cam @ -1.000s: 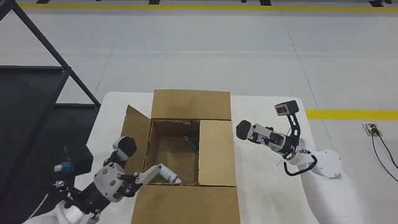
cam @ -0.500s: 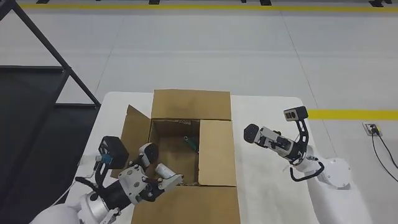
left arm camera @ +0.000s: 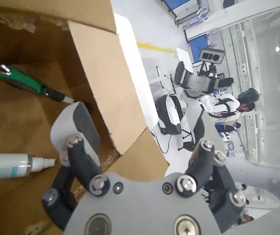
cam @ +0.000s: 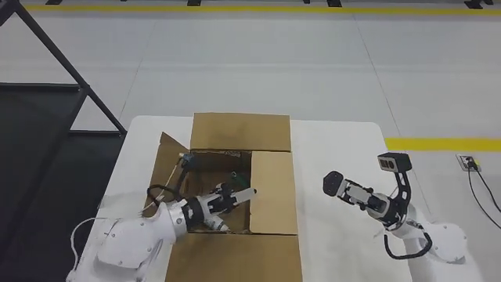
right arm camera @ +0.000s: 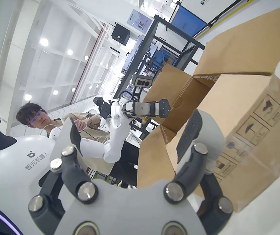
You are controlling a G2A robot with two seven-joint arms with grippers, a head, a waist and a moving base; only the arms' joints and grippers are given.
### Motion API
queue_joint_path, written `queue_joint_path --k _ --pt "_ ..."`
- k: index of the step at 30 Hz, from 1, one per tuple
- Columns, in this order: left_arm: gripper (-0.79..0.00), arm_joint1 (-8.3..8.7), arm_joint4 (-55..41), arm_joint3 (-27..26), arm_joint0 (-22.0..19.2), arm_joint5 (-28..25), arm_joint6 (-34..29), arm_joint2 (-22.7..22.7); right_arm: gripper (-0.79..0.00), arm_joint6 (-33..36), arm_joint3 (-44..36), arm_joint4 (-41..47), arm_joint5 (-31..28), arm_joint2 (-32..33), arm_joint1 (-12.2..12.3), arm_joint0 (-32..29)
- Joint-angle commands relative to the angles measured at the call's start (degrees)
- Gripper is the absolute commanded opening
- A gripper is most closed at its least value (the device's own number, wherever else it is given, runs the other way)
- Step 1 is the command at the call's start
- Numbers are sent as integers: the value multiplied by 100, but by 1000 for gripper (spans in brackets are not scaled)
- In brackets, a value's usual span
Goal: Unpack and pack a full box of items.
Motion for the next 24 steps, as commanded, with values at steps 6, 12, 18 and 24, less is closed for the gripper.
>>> queue_joint_path --k 6,12,18,24 --pt "0 -126 -78 809 -691 687 57 705 0 -69 -169 76 -105 201 77 -388" --pt "0 -211 -554 1247 -895 492 194 921 0 -99 -257 98 -198 178 123 -466" --pt "0 -272 -759 1234 -977 105 518 1047 0 99 -382 12 -285 74 178 -500" --pt "0 -275 -783 738 -837 -122 796 996 0 205 -875 -107 -237 -133 261 -630"
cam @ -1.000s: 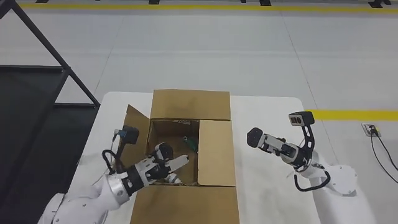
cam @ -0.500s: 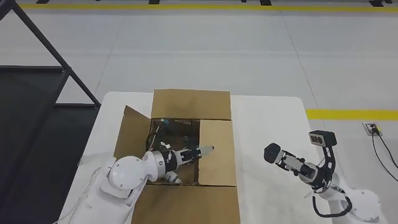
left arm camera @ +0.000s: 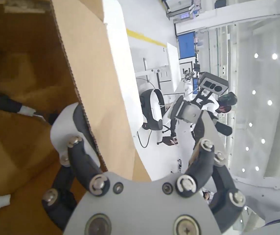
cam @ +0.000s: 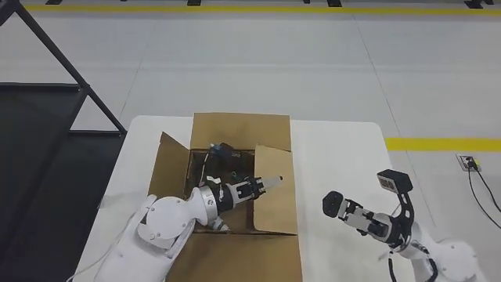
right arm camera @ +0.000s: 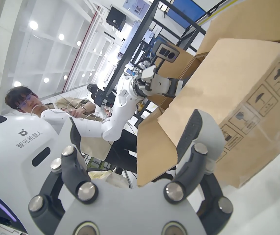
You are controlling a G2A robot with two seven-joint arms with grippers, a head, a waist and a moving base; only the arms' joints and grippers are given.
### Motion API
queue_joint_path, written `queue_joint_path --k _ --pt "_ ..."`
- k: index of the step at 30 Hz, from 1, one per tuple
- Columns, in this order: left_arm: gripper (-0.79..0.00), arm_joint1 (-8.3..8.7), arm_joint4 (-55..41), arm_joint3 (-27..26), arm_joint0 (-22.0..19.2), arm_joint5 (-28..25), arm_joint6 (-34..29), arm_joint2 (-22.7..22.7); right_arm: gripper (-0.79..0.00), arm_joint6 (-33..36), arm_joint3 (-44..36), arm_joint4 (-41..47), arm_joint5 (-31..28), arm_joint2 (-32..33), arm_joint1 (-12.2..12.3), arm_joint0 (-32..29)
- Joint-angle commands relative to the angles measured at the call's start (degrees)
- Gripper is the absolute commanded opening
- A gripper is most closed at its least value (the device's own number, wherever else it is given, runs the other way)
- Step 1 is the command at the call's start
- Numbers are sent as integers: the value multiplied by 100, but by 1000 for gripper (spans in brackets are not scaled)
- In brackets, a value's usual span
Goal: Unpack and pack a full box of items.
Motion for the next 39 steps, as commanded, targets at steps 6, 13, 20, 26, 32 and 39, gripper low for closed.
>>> queue_joint_path --k 6,13,20,26,32,39 --pt "0 -45 -275 -309 46 -321 310 48 0 -45 -618 115 -44 -177 139 -237" --pt "0 -189 -660 96 -291 -696 526 460 0 -74 -610 122 -73 -163 143 -253" --pt "0 -349 -724 555 -686 -809 633 930 0 -311 -1350 250 -310 -341 180 -551" --pt "0 -444 -744 763 -899 -857 607 1144 0 -396 -1498 -533 29 -565 229 -533" --pt "0 -436 -774 788 -912 -917 426 986 0 -1264 -1930 -1702 462 -577 235 -757" --pt "0 -322 -999 499 -666 -956 99 390 0 -2050 -2154 -2429 1114 -486 250 -922"
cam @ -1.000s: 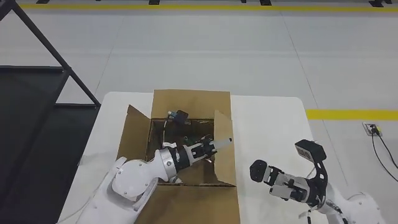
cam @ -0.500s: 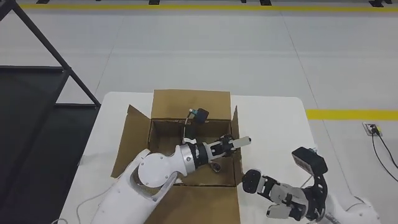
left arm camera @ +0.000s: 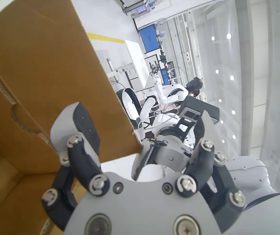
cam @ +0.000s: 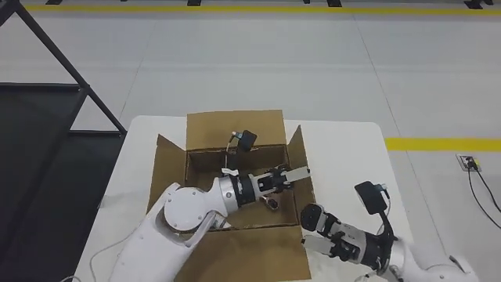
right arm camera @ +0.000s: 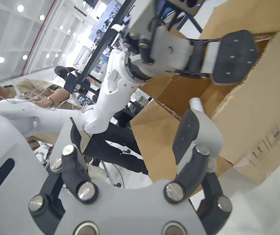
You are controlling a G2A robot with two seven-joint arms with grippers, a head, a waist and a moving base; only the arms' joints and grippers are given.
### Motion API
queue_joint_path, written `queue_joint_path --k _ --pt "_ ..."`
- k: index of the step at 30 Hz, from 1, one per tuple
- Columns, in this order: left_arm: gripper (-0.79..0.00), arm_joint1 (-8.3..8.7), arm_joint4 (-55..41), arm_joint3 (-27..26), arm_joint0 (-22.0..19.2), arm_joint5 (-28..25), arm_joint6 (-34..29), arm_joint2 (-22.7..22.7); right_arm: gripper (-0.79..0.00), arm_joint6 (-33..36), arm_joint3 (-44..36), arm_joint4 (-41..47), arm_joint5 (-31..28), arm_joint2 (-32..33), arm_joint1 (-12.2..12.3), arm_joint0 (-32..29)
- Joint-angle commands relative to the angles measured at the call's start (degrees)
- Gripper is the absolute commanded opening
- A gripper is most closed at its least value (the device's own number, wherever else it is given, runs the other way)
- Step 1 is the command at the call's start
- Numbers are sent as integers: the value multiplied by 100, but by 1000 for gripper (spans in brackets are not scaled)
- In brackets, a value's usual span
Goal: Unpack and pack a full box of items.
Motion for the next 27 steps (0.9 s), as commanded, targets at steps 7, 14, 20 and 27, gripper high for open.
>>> queue_joint_path --k 7,14,20,27 --pt "0 206 6 -638 630 -72 -190 -1011 0 -384 -189 -228 241 161 36 -246" --pt "0 385 73 -1444 1523 -272 -245 -2030 0 -410 -116 -227 743 246 73 95" --pt "0 501 -188 -1941 2332 -597 -110 -3137 0 -62 363 -222 1416 225 123 809" --pt "0 557 -871 -2180 3242 -1164 209 -4421 0 69 1067 -275 1747 -19 146 1382"
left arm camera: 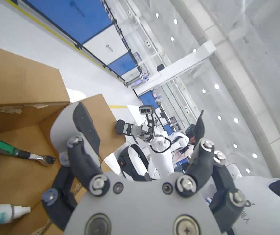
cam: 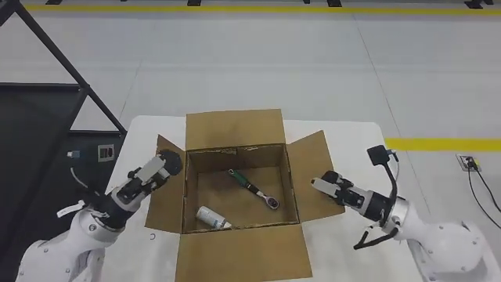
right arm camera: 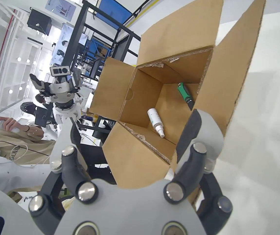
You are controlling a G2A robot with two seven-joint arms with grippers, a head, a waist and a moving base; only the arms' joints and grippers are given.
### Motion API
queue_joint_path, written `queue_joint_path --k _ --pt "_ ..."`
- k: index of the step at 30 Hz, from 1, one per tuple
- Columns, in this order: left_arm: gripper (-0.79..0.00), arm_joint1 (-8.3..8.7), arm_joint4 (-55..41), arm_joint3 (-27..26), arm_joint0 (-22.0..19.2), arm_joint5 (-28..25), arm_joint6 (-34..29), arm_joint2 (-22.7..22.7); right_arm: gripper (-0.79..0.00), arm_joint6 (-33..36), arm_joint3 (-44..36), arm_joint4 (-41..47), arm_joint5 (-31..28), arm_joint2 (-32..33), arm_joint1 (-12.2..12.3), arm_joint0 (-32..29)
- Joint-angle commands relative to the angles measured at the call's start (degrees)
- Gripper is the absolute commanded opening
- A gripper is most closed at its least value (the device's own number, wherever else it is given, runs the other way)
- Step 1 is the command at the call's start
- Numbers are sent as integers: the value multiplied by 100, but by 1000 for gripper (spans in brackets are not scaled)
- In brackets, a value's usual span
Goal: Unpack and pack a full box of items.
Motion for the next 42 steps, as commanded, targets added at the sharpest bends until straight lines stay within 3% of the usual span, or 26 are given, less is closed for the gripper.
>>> queue_joint_path --k 1,10,21,42 --pt "0 6 -159 -51 269 -139 62 -315 0 11 214 6 1 -37 6 90" --pt "0 27 -703 -107 902 -427 50 -1105 0 -337 1163 185 50 -31 20 426" --pt "0 40 -889 -115 1106 -591 86 -1359 0 321 1900 405 -293 -547 28 801" --pt "0 86 -1097 13 1170 -627 -69 -1548 0 1312 2092 731 -721 -1149 88 914"
